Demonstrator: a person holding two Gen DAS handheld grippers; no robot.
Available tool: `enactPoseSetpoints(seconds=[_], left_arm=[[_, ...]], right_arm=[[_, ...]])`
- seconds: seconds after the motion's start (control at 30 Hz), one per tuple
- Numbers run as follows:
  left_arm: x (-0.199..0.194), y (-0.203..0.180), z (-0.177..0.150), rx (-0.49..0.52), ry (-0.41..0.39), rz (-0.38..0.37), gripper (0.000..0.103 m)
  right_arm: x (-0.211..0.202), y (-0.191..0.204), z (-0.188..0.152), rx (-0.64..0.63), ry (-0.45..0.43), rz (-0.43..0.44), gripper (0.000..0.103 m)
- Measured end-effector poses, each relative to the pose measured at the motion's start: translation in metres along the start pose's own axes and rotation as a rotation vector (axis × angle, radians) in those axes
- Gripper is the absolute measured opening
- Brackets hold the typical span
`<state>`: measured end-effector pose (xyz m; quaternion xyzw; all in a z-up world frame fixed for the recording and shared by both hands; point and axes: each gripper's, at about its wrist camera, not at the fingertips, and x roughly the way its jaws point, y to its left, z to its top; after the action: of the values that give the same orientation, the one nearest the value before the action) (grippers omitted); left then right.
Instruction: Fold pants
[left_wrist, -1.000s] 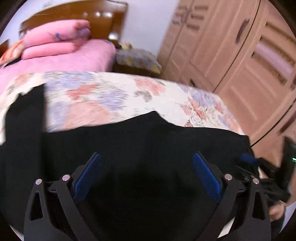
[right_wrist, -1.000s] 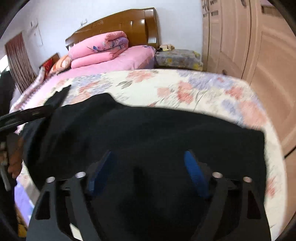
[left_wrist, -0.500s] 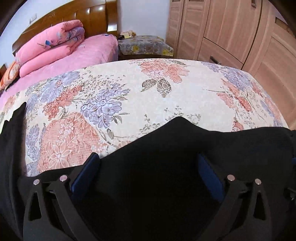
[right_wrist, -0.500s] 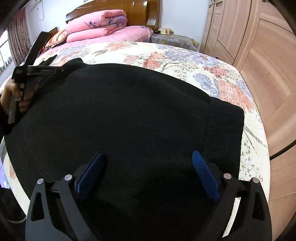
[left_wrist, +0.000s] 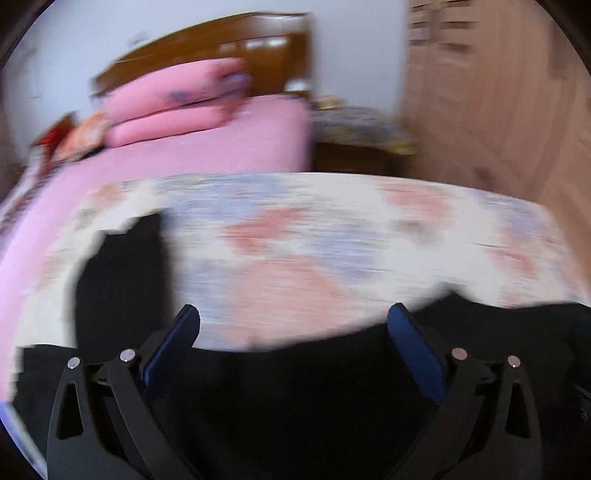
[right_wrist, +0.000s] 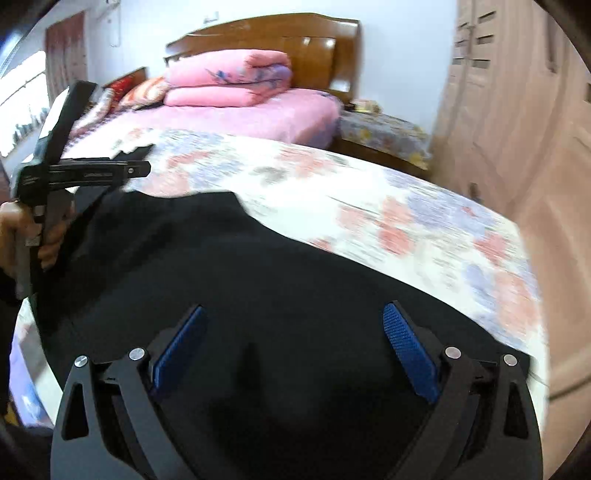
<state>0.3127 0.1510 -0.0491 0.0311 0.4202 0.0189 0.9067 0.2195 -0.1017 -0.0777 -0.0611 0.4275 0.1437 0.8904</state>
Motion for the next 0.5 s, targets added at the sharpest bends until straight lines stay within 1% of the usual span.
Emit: enactPoseSetpoints(seconds=[0.03, 0.1, 0.13, 0.17, 0.2, 0.23, 0.27, 0.3, 0.33, 0.37, 0.4, 0.43, 0.5], left_arm=[[0.013, 0.022, 0.008, -0.026, 0.048, 0.066, 0.101], [0.031, 0.047, 0.019, -0.047, 0.108, 0.105, 0.101], [0.04, 0.057, 0.022, -0.036, 0.15, 0.135, 0.101], [0.055, 0.064, 0.025, 0.001, 0.212, 0.174, 0.1], [0.066, 0.066, 0.026, 0.027, 0.25, 0.183, 0.096], [0.074, 0.07, 0.025, 0.046, 0.284, 0.177, 0.087], [0.085, 0.074, 0.022, 0.062, 0.328, 0.17, 0.081], [0.089, 0.077, 0.017, 0.07, 0.345, 0.155, 0.07], [0.083, 0.084, 0.015, 0.058, 0.325, 0.113, 0.03], [0.079, 0.091, 0.014, 0.044, 0.326, 0.117, 0.014], [0.069, 0.1, 0.012, 0.011, 0.286, 0.106, 0.009], [0.053, 0.112, 0.012, -0.04, 0.224, 0.082, 0.008], [0.008, 0.149, 0.002, -0.16, 0.086, 0.063, 0.008]], right_arm=[[0.01, 0.008, 0.005, -0.002, 0.011, 0.037, 0.092], [0.024, 0.027, 0.011, -0.025, 0.031, 0.081, 0.092], [0.029, 0.038, 0.011, -0.034, 0.038, 0.09, 0.092], [0.034, 0.047, 0.013, -0.044, 0.048, 0.106, 0.092], [0.036, 0.052, 0.014, -0.05, 0.054, 0.119, 0.092], [0.037, 0.06, 0.013, -0.054, 0.056, 0.126, 0.092], [0.038, 0.063, 0.014, -0.058, 0.059, 0.133, 0.092], [0.038, 0.066, 0.015, -0.061, 0.063, 0.136, 0.092], [0.037, 0.073, 0.015, -0.062, 0.064, 0.135, 0.092], [0.037, 0.074, 0.015, -0.061, 0.062, 0.134, 0.092], [0.035, 0.074, 0.017, -0.056, 0.057, 0.134, 0.092], [0.034, 0.073, 0.018, -0.051, 0.052, 0.137, 0.092], [0.03, 0.073, 0.02, -0.045, 0.04, 0.149, 0.092]])
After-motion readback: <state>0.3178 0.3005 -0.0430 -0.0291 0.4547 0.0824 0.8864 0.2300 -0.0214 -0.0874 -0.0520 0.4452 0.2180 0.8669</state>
